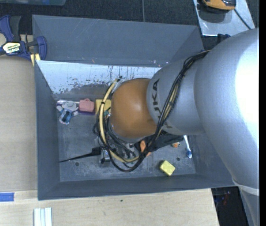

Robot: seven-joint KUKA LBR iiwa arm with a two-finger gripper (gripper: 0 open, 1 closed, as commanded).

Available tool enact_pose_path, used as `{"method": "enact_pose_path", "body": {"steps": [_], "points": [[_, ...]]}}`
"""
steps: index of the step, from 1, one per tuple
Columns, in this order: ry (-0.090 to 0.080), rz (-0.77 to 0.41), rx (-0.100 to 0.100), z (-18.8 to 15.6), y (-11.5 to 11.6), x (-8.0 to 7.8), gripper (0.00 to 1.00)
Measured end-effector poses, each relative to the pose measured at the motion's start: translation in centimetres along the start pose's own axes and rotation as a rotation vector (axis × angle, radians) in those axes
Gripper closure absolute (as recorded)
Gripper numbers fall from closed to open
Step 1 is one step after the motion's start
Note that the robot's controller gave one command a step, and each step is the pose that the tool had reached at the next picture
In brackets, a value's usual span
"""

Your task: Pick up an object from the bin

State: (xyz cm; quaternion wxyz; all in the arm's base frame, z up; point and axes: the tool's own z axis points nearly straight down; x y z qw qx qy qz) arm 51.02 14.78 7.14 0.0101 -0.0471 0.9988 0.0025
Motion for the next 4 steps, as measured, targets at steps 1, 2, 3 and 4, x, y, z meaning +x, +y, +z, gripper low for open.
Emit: {"method": "enact_pose_path", "body": {"steps": [1,2,3,4], "points": [[0.0,0.0,0.0,0.0,0.0,0.0,1.0],[0.001,0.001,0.0,-0.9,0.0,0.1,1.0],[-0.001,0.001,0.0,-2.6,0.0,0.0,1.0],[-0.002,0.002,-0.001,-4.7,0.0,-0.1,1.0]]}}
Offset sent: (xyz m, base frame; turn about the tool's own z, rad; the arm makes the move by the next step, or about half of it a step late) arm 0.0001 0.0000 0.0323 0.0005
